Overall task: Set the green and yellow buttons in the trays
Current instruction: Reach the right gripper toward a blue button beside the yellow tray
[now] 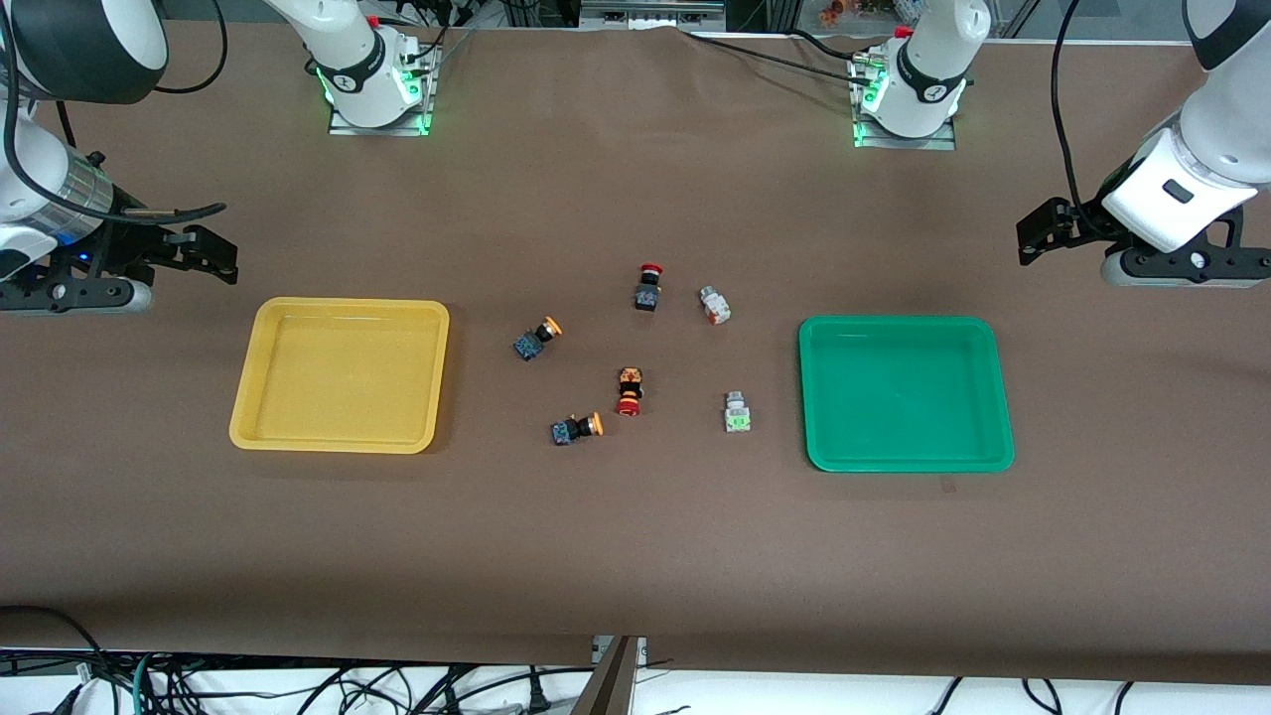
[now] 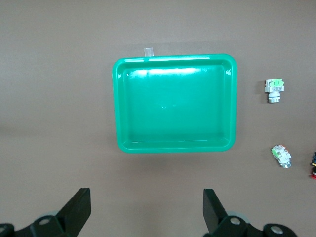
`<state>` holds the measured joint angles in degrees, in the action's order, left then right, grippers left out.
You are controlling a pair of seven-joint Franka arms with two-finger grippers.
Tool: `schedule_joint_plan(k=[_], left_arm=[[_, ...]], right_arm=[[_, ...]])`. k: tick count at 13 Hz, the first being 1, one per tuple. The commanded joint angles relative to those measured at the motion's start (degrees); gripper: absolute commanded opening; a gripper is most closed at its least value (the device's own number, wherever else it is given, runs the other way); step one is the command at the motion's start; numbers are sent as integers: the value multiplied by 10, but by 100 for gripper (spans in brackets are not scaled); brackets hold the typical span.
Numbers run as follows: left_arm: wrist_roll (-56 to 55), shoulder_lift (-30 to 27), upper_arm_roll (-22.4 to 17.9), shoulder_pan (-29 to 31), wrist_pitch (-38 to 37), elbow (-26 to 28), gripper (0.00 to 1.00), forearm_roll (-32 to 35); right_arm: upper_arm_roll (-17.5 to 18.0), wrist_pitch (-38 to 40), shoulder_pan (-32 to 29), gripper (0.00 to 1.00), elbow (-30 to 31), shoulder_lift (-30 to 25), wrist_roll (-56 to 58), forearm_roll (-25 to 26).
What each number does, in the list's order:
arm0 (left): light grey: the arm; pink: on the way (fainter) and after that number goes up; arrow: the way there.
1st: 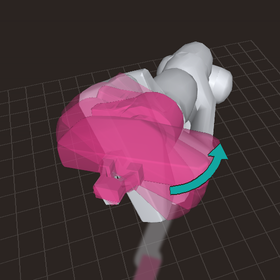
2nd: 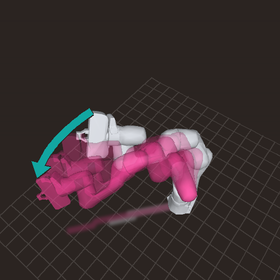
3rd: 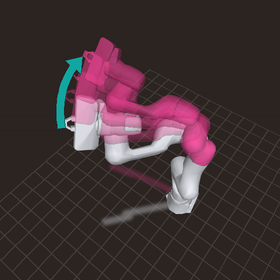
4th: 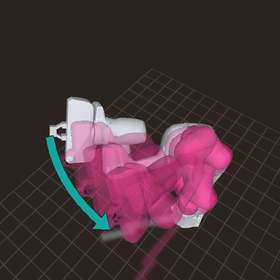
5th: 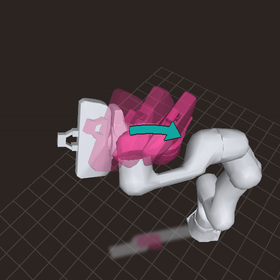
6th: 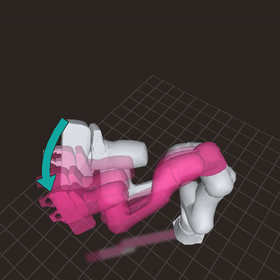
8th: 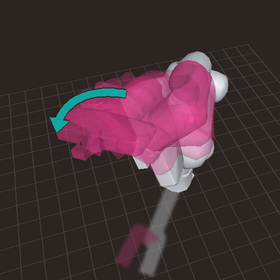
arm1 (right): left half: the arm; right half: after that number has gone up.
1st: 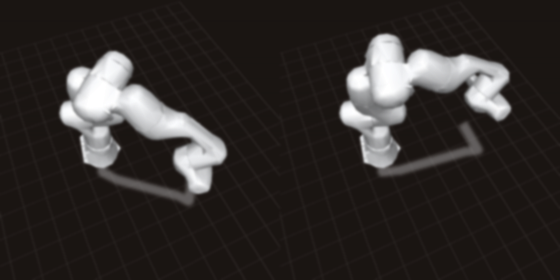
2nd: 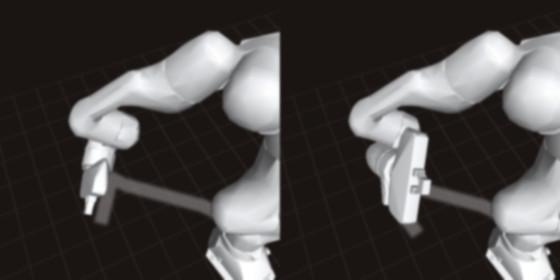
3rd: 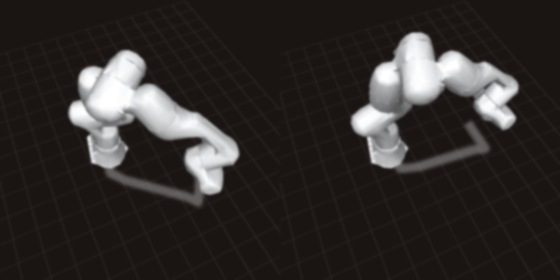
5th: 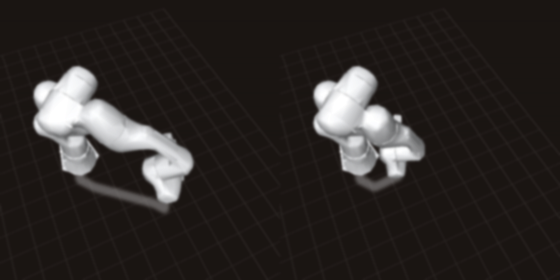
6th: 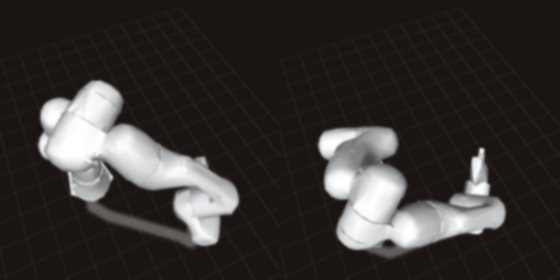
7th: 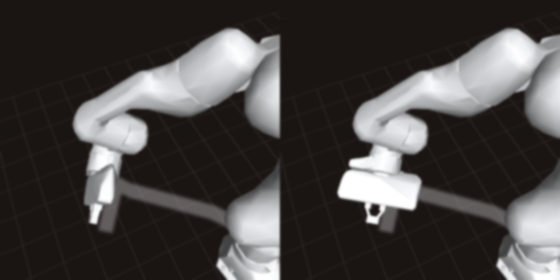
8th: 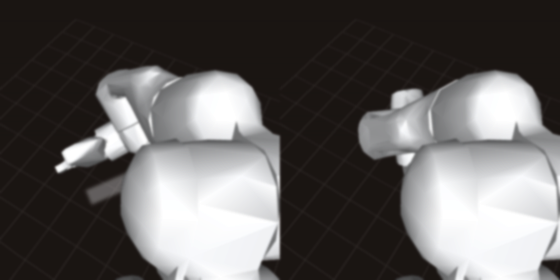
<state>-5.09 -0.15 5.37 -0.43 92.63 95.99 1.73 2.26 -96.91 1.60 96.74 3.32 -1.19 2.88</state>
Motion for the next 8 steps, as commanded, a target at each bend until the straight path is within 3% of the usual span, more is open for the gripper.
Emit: schedule_joint_plan(k=[1, 7, 8], left_arm=[[10, -2, -2, -1, 6, 3, 100, -16], [10, -2, -2, -2, 6, -1, 100, -16], [10, -2, -2, -2, 6, -1, 100, -16]], right_arm=[[3, 8, -5, 100, 5, -6, 1, -9], [7, 9, -2, 100, 7, 6, -33, -21], [11, 4, 23, 100, 7, 30, -64, -23]])
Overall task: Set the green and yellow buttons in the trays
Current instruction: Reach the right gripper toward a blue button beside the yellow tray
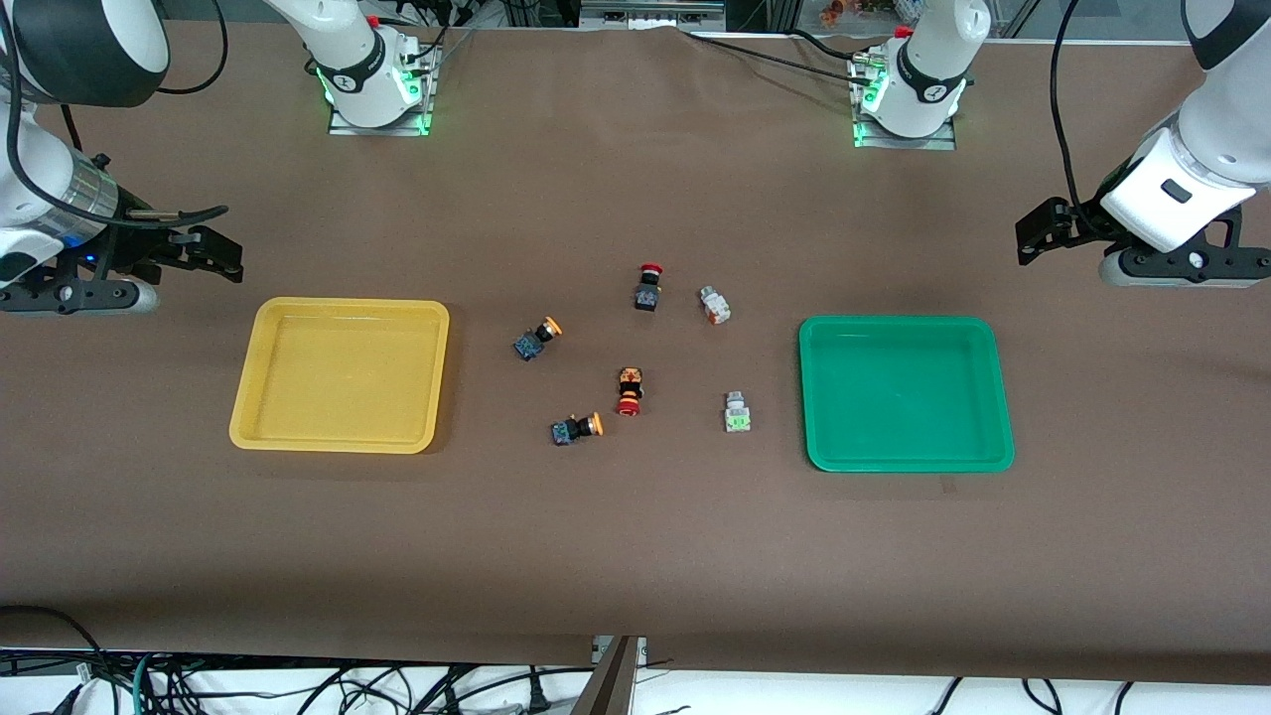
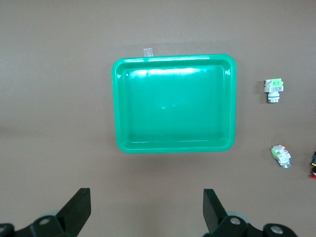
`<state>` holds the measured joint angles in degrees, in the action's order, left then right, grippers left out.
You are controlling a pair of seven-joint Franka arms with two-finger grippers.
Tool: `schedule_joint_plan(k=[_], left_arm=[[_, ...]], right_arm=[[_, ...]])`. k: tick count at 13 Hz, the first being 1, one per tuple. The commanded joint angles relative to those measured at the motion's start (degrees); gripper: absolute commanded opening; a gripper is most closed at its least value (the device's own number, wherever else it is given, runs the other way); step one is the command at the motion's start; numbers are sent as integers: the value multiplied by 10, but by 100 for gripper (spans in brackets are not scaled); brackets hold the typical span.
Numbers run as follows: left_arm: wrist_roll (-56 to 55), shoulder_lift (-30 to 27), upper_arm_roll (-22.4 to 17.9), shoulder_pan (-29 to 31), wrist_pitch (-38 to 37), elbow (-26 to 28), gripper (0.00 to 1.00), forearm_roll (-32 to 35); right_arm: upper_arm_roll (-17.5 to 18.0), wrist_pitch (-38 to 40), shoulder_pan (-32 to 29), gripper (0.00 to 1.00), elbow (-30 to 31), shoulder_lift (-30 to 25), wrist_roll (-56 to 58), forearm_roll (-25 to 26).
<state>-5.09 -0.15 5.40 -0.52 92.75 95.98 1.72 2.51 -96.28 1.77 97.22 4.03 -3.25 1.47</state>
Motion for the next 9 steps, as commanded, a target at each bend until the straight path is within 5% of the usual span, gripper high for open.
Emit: schedule_joint_plan(k=[1, 5, 9], left_arm=[[10, -1, -2, -1, 5, -1, 100, -16], [14, 8, 10, -8, 1, -2, 100, -16], [11, 81, 64, -19, -21, -1, 100, -15]], right_arm=[[8, -8, 59, 100, 2, 53, -107, -9], [9, -43, 170, 100, 2, 155, -355, -30], [9, -118, 233, 98, 3, 240, -549, -52]])
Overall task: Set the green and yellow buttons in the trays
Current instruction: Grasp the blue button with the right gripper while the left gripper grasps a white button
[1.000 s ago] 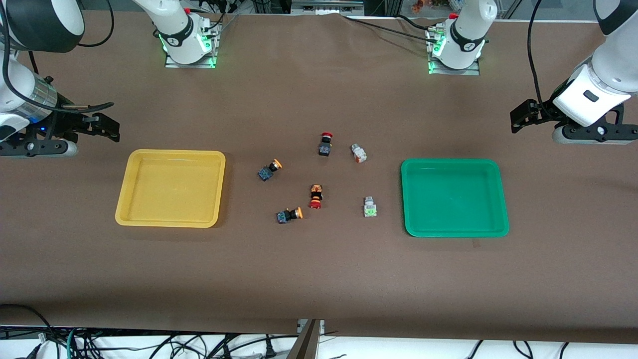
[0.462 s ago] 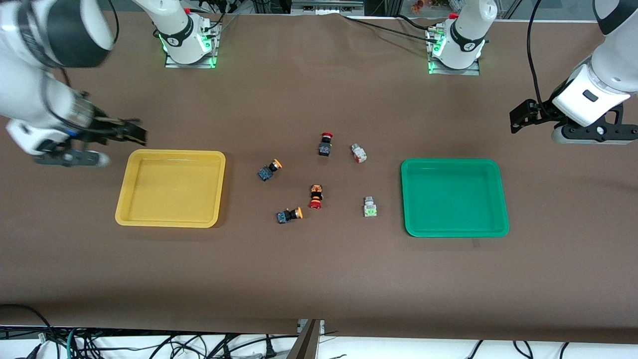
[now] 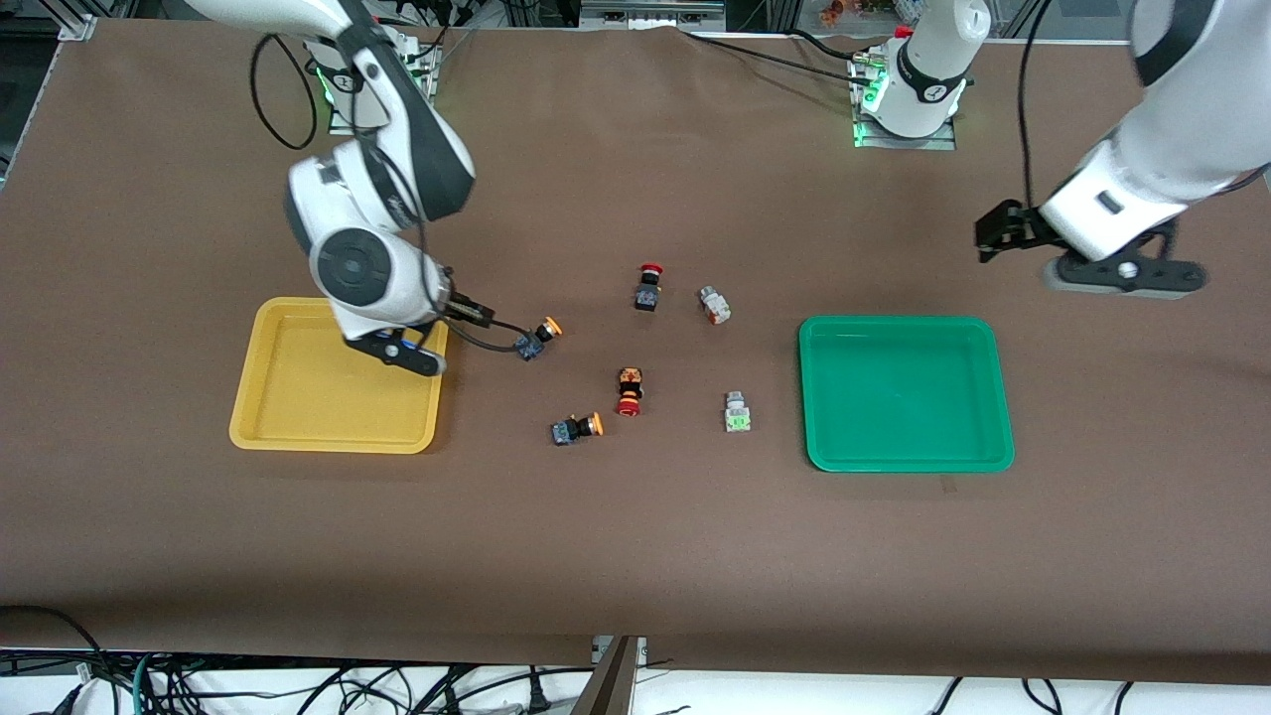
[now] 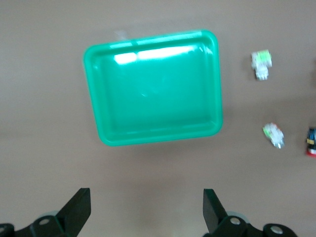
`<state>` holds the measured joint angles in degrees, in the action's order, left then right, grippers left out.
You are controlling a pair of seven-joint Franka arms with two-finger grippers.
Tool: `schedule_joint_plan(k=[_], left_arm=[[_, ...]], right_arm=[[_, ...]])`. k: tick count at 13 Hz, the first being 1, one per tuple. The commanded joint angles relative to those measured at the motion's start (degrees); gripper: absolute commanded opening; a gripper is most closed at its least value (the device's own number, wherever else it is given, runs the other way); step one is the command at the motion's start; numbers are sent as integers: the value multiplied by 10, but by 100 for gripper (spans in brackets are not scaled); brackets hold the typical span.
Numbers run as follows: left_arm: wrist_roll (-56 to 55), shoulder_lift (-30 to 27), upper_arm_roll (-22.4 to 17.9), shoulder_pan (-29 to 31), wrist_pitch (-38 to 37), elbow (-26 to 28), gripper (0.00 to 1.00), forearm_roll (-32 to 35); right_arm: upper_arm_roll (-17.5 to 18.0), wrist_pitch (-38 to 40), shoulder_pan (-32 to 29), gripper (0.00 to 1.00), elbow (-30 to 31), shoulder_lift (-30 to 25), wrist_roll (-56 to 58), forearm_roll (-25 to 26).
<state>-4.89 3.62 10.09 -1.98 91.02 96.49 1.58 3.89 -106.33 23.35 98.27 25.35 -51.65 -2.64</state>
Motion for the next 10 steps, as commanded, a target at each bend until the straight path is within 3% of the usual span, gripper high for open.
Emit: schedule_joint_plan(k=[1, 3, 5, 10], left_arm=[[9, 72, 25, -6, 1, -12, 100, -11], [8, 130, 27, -31, 55, -31, 100, -7], [4, 174, 27, -50, 155, -30, 100, -9], [-130, 303, 21, -129, 423, -27, 100, -3]], right_arm=[[-5, -42, 28, 98, -6, 45, -114, -11], [-5, -113, 38, 98, -6, 75, -233, -11], [-6, -166, 54, 98, -6, 95, -322, -10], [-9, -208, 75, 98, -6, 133, -357, 1]])
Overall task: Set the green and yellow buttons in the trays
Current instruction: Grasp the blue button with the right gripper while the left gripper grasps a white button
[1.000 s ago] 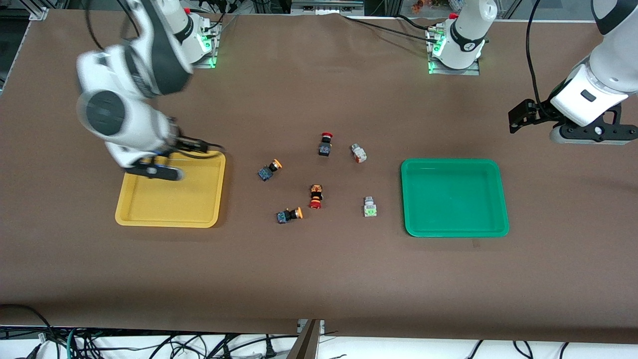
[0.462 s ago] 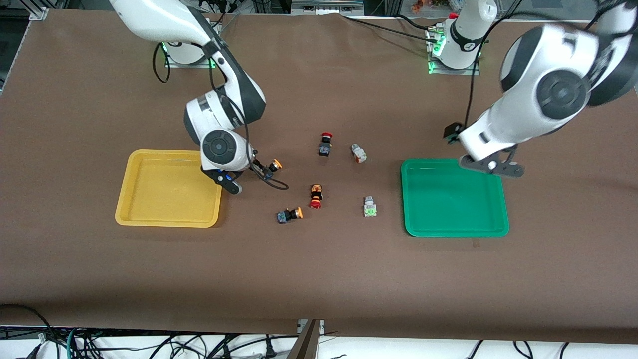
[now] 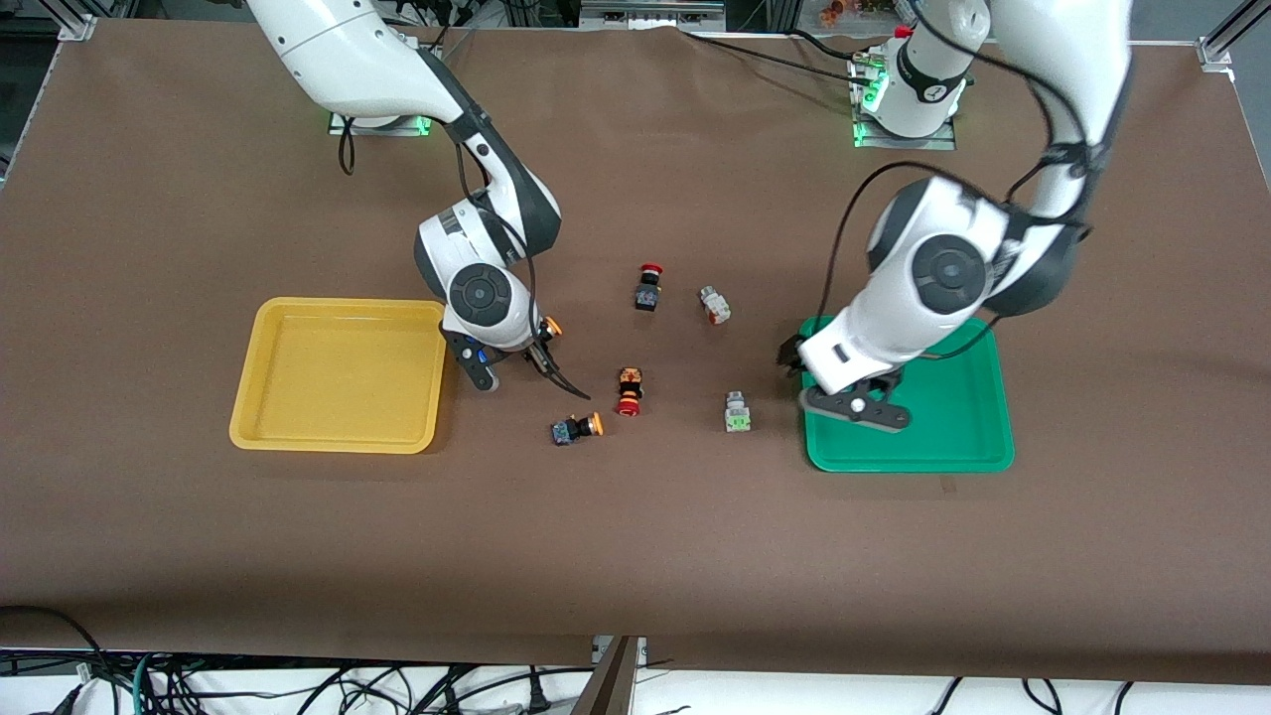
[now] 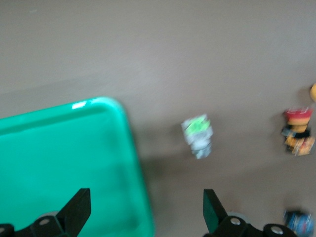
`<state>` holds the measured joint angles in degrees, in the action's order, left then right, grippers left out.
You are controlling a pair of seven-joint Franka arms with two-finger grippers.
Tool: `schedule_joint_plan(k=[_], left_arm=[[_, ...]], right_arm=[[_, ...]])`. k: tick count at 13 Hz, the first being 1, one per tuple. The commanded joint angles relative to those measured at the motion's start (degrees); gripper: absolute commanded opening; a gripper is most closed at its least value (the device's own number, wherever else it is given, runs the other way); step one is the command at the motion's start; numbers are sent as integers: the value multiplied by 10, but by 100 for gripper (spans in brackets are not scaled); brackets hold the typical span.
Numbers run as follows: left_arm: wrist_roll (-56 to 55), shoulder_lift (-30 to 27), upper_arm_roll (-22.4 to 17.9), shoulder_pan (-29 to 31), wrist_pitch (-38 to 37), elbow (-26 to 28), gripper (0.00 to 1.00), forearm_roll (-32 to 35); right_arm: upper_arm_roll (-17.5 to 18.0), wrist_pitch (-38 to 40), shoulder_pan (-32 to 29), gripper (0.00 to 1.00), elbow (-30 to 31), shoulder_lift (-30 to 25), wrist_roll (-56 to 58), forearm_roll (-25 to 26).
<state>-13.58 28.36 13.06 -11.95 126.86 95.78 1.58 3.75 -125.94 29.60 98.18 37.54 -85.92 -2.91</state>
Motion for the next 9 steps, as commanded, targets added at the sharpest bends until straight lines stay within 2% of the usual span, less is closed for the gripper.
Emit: schedule_joint_plan(k=[1, 3, 4, 5, 7, 9], left_arm=[[-59, 76, -8, -31, 113, -17, 100, 24], [-72, 111, -7, -32, 175, -16, 100, 94], [-84, 123, -7, -36, 201, -16, 100, 105], [-89, 141, -7, -41, 224, -15, 100, 105], [-92, 165, -6, -42, 253, -12, 100, 105], [-111, 168, -4, -52, 254, -3, 100, 103]], right_arm=[[-8, -15, 16, 98, -4, 17, -14, 5], [-9, -15, 20, 46, -4, 20, -15, 5], [-9, -14, 20, 10, -4, 20, -19, 5], [-10, -12, 20, 0, -4, 20, -21, 5], [-24, 3, 23, 0, -6, 18, -22, 8], [-31, 72, 20, 0, -27, 11, -11, 43]])
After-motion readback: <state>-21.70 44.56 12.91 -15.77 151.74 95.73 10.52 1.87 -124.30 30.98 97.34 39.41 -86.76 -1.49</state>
